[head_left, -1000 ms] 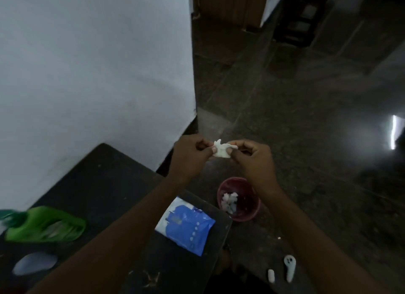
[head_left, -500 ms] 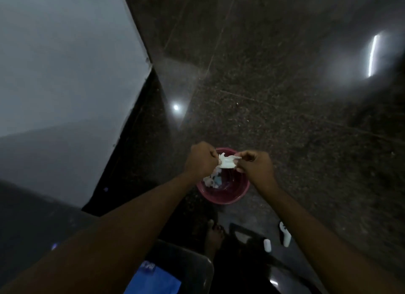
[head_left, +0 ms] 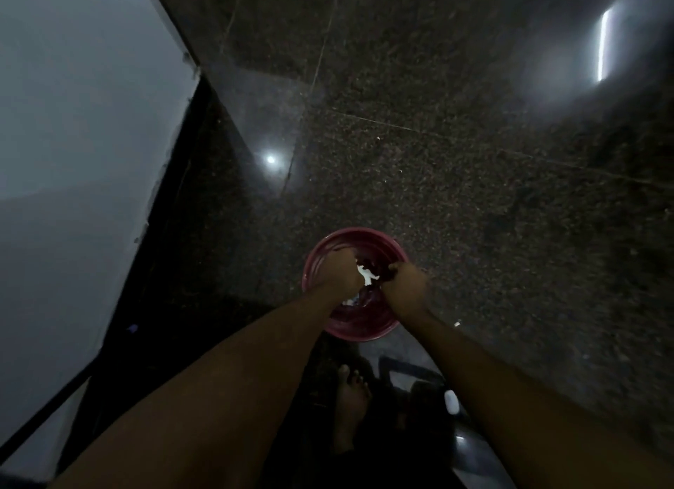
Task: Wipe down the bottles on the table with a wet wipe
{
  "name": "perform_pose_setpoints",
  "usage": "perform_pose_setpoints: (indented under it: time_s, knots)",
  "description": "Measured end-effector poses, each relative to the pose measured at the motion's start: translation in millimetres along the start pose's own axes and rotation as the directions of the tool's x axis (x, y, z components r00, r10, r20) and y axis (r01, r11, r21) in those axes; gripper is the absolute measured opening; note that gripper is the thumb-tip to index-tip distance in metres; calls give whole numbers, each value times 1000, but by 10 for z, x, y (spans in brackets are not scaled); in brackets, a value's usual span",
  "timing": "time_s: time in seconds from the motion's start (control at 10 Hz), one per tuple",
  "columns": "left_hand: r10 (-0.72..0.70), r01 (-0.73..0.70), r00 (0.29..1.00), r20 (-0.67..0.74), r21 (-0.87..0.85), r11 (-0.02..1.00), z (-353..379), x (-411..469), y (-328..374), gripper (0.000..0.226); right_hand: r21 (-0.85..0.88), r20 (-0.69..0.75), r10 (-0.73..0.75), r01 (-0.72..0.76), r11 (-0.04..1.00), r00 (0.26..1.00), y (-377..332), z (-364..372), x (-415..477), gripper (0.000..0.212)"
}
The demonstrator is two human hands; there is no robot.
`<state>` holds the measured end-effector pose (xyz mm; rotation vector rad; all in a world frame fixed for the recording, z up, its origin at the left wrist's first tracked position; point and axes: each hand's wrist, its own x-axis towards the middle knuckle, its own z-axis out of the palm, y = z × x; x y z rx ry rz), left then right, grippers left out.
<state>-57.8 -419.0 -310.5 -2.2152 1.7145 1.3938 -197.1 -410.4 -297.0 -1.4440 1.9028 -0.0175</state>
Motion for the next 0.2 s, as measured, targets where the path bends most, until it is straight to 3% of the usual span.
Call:
perform_pose_setpoints:
  time_s: [0.2]
  knots:
    - [89, -87, 996, -7, 114, 990, -296, -305, -8, 30, 65, -30, -62, 64, 996, 998, -86, -216, -296, 19]
